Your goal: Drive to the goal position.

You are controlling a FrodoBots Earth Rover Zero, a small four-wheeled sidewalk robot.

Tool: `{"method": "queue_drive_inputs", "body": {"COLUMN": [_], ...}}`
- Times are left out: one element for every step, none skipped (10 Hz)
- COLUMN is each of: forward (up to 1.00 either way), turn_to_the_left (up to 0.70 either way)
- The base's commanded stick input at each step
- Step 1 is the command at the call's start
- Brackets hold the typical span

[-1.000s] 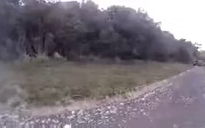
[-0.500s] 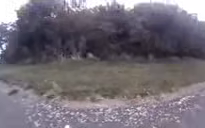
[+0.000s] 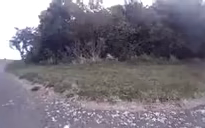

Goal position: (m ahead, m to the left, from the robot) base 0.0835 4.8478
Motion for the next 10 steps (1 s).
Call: {"method": "queue_drive_inputs", "body": {"forward": [0.0,0.0,0.0,0.0,0.0,0.0,0.0,0.0,0.0,0.0], "turn_to_the_left": [0.85,0.85,0.85,0.85,0.85,0.62,0.46,0.3,0.17,0.05]}}
